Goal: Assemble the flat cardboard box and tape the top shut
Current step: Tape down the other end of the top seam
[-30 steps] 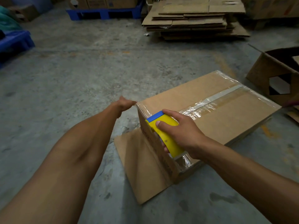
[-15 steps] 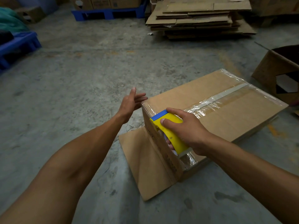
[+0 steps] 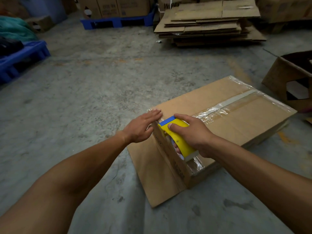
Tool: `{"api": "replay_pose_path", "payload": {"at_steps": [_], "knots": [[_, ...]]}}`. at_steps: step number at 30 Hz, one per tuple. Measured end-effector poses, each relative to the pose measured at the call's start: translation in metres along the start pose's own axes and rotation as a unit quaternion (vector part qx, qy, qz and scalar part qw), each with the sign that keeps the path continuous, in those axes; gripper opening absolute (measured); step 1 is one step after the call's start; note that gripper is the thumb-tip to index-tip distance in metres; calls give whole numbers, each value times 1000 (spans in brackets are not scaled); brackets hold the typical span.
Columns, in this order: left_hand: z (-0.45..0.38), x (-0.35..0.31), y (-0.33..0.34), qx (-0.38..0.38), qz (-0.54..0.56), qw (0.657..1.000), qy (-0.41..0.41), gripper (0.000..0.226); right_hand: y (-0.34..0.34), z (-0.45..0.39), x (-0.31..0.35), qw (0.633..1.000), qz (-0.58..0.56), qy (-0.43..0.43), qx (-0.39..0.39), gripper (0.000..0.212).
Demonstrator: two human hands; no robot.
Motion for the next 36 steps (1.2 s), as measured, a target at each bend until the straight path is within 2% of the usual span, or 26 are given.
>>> {"api": "replay_pose_path", "payload": {"at_steps": [5, 12, 16, 18, 24, 31, 36], "knots": [[3, 4, 1, 50, -58, 997, 22, 88, -15, 19, -6, 1000, 6, 26, 7, 57], [4, -6, -3, 69, -129, 988, 55, 83, -41, 59, -22, 999, 23, 45, -6, 53], [13, -43, 2, 45, -92, 974, 200, 78, -35, 55, -22, 998, 45, 39, -10, 52], [22, -56, 14, 53, -55, 969, 234, 77, -34, 52, -22, 998, 49, 42, -12, 52], [11, -43, 22, 81, -43, 969, 228, 80, -30, 39, -17, 998, 31, 57, -8, 54], [-54, -11, 16, 166, -119, 967, 152, 102, -15, -13, 6, 998, 8, 27, -53, 52], [-69, -3, 16, 186, -106, 966, 142, 101, -12, -24, 9, 999, 15, 21, -45, 54]]}}
Point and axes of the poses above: each hand's wrist, its own z-axis away from the middle knuckle, its own y-axis out of the palm, x = y × z, the point moved 2 cm from there along -z, towards the middle knuckle, and after that the axes turned 10 degrees about -x, right-handed, at the moved point
